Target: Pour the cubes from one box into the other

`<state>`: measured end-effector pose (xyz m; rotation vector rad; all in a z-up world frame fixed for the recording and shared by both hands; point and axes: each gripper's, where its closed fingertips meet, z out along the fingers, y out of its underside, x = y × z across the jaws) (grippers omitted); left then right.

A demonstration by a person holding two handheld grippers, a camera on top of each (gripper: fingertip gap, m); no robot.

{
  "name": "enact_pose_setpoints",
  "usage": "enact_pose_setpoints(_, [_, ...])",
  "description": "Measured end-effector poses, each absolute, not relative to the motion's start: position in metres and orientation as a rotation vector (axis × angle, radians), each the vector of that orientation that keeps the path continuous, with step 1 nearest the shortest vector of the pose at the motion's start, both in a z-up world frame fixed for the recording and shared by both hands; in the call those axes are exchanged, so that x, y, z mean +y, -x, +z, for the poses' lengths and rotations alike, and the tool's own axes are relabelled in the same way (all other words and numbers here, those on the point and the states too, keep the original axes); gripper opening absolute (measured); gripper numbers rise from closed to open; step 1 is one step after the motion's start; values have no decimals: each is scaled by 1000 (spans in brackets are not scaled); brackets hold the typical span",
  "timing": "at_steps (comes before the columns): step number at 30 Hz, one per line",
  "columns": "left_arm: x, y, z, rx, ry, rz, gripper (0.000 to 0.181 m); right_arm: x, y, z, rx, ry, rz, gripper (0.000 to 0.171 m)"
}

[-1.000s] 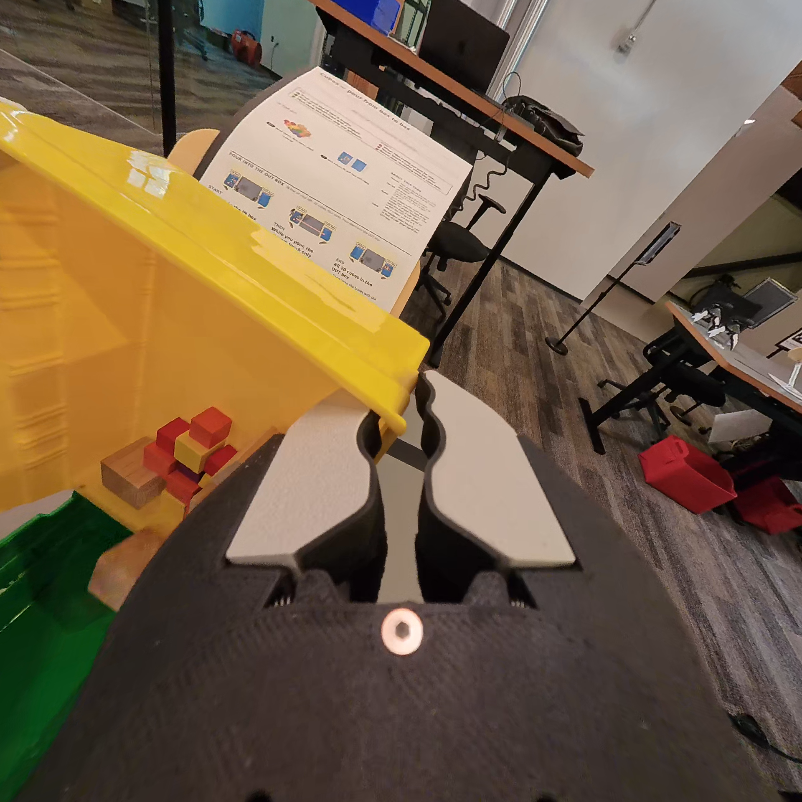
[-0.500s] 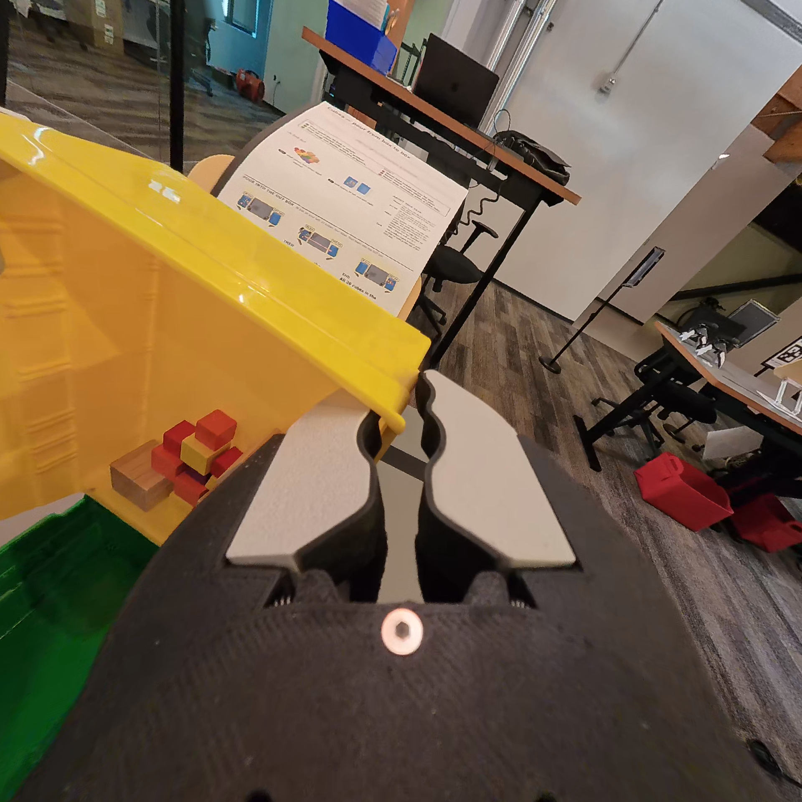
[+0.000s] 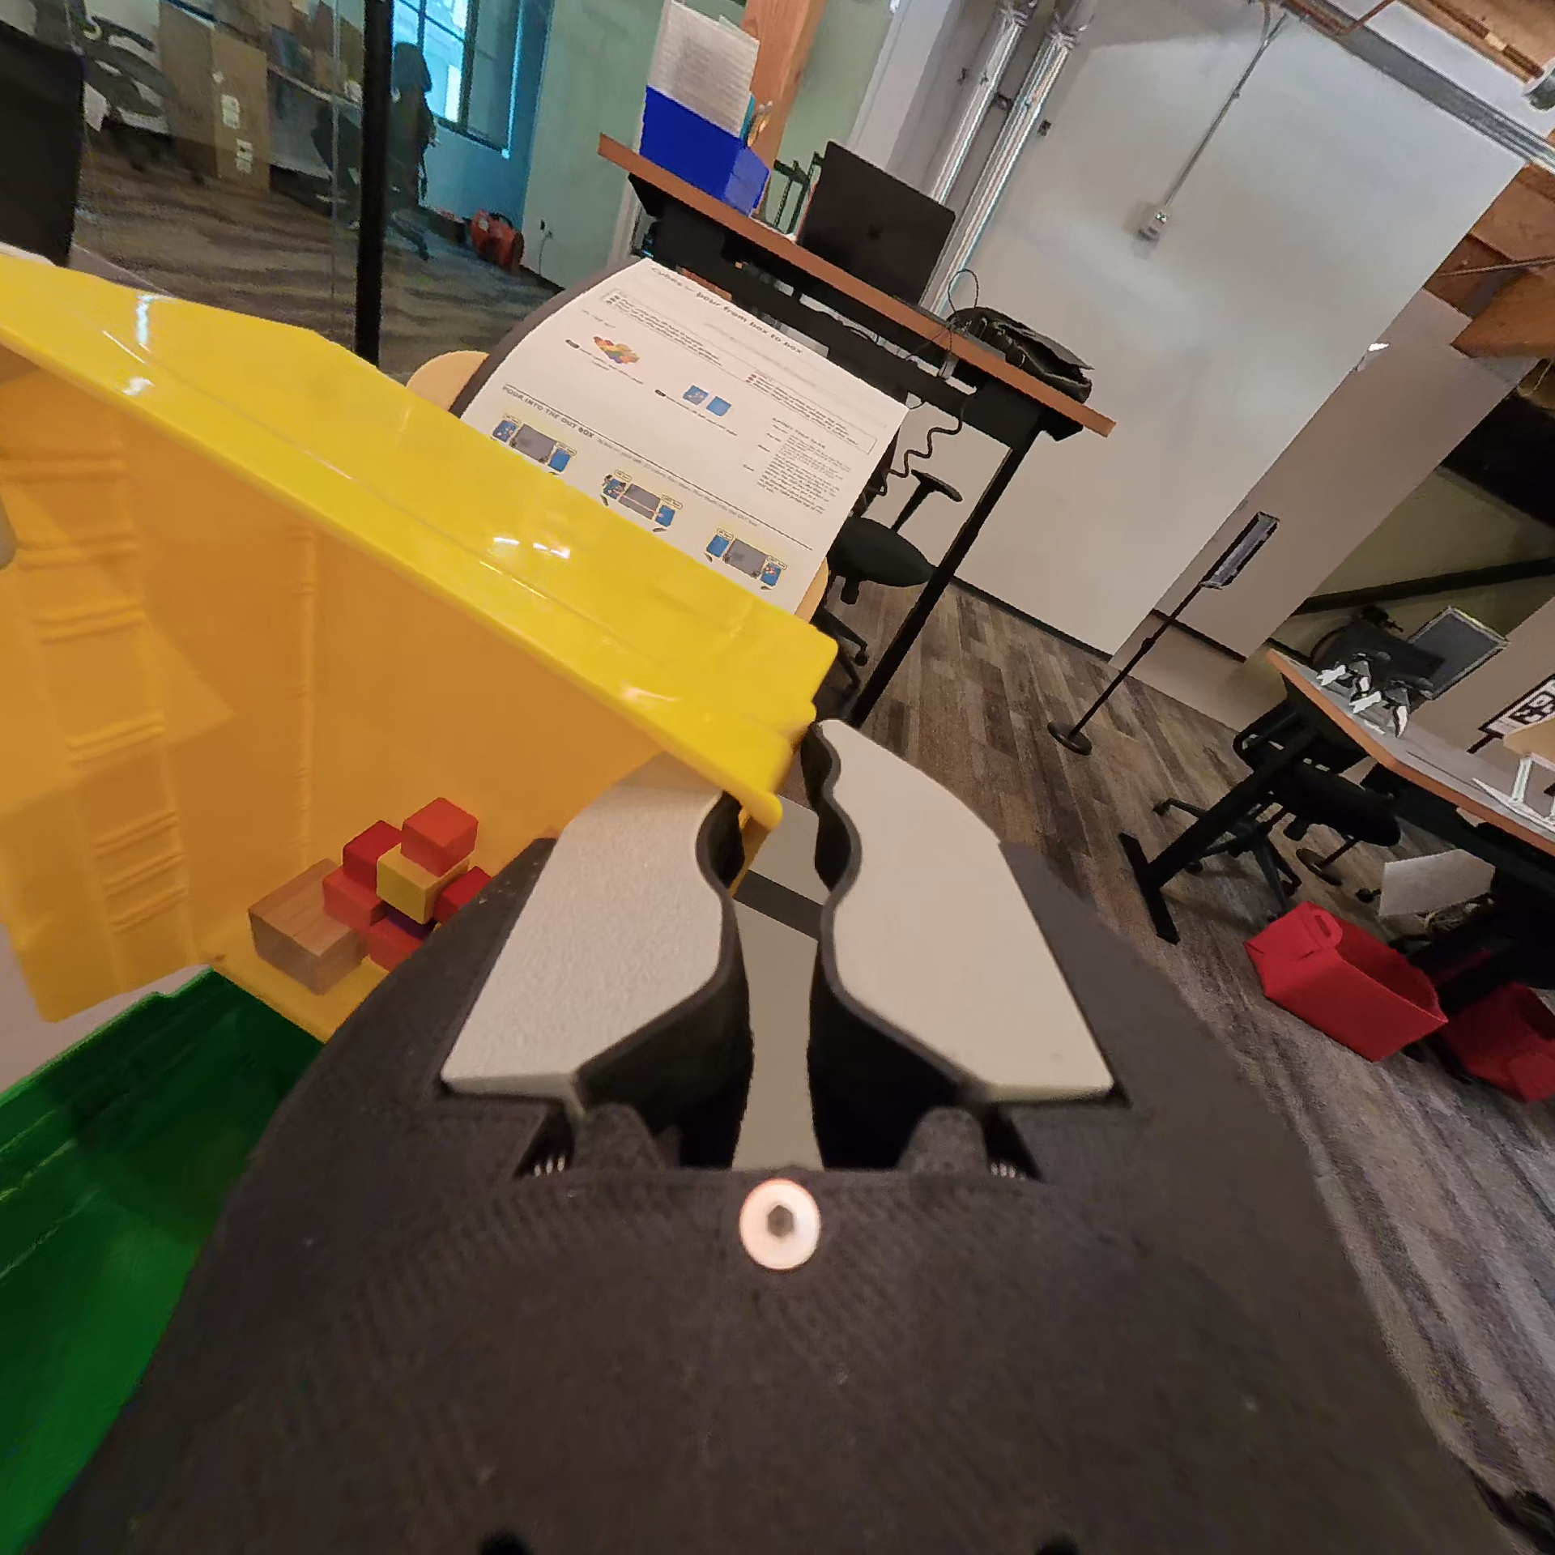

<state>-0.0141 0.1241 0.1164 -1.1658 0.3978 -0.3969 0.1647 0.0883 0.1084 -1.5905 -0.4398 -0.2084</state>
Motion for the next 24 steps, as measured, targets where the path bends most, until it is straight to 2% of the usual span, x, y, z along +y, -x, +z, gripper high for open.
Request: enact_pose_setpoints(24, [108, 13, 117, 369, 1155, -333, 4, 61, -162, 99, -396, 1517, 3, 16])
